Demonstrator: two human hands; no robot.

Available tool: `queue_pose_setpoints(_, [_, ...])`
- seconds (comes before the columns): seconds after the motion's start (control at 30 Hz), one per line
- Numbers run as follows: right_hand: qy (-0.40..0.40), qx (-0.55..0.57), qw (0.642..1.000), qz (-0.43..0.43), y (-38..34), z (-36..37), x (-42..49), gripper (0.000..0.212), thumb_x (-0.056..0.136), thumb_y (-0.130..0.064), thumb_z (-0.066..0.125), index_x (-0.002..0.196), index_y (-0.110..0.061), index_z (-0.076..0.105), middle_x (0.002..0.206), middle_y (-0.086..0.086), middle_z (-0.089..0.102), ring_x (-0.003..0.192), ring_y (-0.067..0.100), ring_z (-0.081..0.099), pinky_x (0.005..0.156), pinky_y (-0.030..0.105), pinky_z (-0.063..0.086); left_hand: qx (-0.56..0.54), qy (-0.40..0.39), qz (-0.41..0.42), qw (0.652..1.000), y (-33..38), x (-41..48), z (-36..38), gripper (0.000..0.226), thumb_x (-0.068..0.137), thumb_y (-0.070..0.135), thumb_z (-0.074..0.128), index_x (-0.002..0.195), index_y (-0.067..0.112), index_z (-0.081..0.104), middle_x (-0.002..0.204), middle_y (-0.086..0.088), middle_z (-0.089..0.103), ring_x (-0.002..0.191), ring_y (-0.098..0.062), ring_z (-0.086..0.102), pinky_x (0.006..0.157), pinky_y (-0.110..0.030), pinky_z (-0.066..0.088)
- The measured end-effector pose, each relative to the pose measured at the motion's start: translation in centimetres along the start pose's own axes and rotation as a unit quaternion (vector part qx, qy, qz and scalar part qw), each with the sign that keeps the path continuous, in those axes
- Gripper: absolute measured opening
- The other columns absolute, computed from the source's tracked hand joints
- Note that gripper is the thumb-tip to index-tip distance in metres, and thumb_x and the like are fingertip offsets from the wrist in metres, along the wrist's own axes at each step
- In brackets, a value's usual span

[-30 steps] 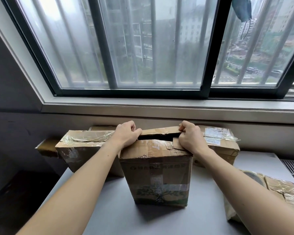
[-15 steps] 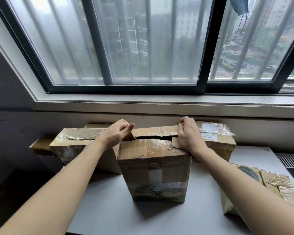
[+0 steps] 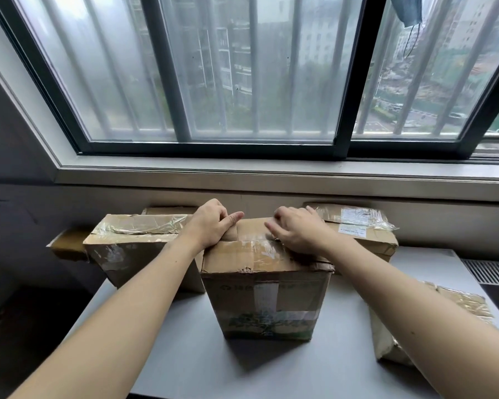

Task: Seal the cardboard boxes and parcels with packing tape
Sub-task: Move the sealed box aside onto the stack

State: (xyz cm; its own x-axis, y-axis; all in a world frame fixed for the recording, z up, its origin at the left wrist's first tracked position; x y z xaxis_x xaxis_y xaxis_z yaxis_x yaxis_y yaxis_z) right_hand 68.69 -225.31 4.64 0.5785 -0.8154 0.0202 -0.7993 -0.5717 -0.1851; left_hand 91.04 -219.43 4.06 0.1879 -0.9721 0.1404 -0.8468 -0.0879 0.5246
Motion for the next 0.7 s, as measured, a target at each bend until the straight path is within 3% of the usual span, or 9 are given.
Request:
queue_pose_setpoints(0.17, [0.002, 0.039, 0.998, -0.059, -0.3, 0.1, -0.9, 0.048, 0.104, -0.052, 0.03, 0.132, -0.021, 0.055, 0.136, 0.003, 0.058, 0.125, 0.027, 0.049, 0.107, 0.041, 0.031, 0.027, 0.064, -0.018, 0.997, 0.0, -0.6, 0.4, 0.046, 0.092, 0.054, 0.058, 0.065, 0.018, 0.052, 0.092, -0.001, 0.054, 0.087, -0.022, 0.057, 0.079, -0.039, 0.048])
queue_pose_setpoints(0.3, [0.007, 0.097, 0.995, -0.016, 2.2, -0.3, -0.8, 0.043, 0.108, -0.039, 0.029, 0.133, -0.017, 0.056, 0.136, 0.009, 0.058, 0.128, 0.031, 0.049, 0.107, 0.038, 0.034, -0.022, 0.09, -0.016, 0.996, 0.5, -0.7, 0.2, 0.044, 0.086, 0.053, 0.068, 0.103, 0.019, 0.047, 0.103, 0.003, 0.051, 0.089, -0.018, 0.054, 0.078, -0.036, 0.046])
queue_pose_setpoints(0.37, [0.009, 0.129, 0.992, 0.011, 3.2, 0.1, -1.4, 0.042, 0.108, -0.035, 0.029, 0.134, -0.015, 0.055, 0.136, 0.011, 0.055, 0.13, 0.031, 0.045, 0.111, 0.038, 0.03, 0.002, 0.077, -0.007, 0.997, 0.6, -0.6, 0.3, 0.039, 0.088, 0.052, 0.066, 0.101, 0.018, 0.054, 0.099, 0.004, 0.057, 0.091, -0.016, 0.056, 0.079, -0.037, 0.049])
queue_pose_setpoints(0.4, [0.022, 0.155, 0.988, 0.009, 3.3, 0.4, -1.8, 0.04, 0.108, -0.031, 0.031, 0.131, -0.011, 0.057, 0.132, 0.012, 0.056, 0.128, 0.03, 0.045, 0.109, 0.036, 0.03, 0.014, 0.07, -0.01, 0.997, 0.9, -0.5, 0.4, 0.035, 0.089, 0.052, 0.065, 0.094, 0.017, 0.059, 0.094, 0.004, 0.059, 0.091, -0.017, 0.058, 0.079, -0.037, 0.05])
queue_pose_setpoints(0.47, [0.091, 0.205, 0.974, 0.013, 3.1, 0.6, -2.5, 0.035, 0.108, -0.025, 0.036, 0.104, -0.004, 0.065, 0.107, 0.013, 0.066, 0.109, 0.031, 0.055, 0.095, 0.037, 0.036, 0.026, 0.053, -0.026, 0.998, 1.3, -0.3, 0.7, 0.035, 0.092, 0.052, 0.062, 0.086, 0.018, 0.063, 0.092, 0.003, 0.062, 0.09, -0.017, 0.058, 0.079, -0.036, 0.049])
queue_pose_setpoints(0.57, [0.182, 0.212, 0.958, 0.056, 2.8, 0.9, -3.1, 0.04, 0.105, -0.025, 0.044, 0.073, -0.004, 0.055, 0.073, 0.014, 0.063, 0.077, 0.035, 0.057, 0.068, 0.04, 0.032, 0.018, 0.004, -0.045, 0.999, 1.8, -0.1, 1.2, 0.033, 0.097, 0.05, 0.054, 0.091, 0.019, 0.064, 0.097, 0.002, 0.063, 0.094, -0.018, 0.058, 0.078, -0.031, 0.042])
queue_pose_setpoints(0.63, [0.184, 0.184, 0.964, 0.057, 2.9, 1.0, -3.2, 0.036, 0.103, -0.025, 0.046, 0.076, -0.004, 0.057, 0.077, 0.015, 0.066, 0.079, 0.035, 0.058, 0.067, 0.039, 0.032, 0.025, -0.013, -0.028, 0.999, 2.2, -0.2, 1.1, 0.029, 0.098, 0.048, 0.052, 0.095, 0.022, 0.064, 0.102, 0.002, 0.061, 0.101, -0.019, 0.059, 0.085, -0.034, 0.045])
queue_pose_setpoints(0.7, [0.146, 0.181, 0.971, 0.056, 3.2, 1.0, -2.7, 0.027, 0.103, -0.022, 0.044, 0.093, -0.006, 0.064, 0.095, 0.014, 0.07, 0.094, 0.033, 0.059, 0.076, 0.037, 0.036, 0.066, -0.025, 0.013, 0.997, 2.8, -0.3, 0.8, 0.03, 0.098, 0.052, 0.049, 0.107, 0.027, 0.062, 0.114, 0.002, 0.059, 0.114, -0.02, 0.055, 0.097, -0.041, 0.044])
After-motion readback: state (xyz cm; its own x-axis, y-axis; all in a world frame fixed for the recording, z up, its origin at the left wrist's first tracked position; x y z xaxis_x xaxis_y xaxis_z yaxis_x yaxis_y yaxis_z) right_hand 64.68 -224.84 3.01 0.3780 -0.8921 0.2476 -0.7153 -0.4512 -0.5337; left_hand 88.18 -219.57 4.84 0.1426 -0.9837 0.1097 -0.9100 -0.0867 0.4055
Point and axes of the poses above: each hand's wrist, its own x-axis towards the middle knuckle, its own z-axis out of the palm, y = z × x, the point moved 1 cm from there along x, towards the middle knuckle
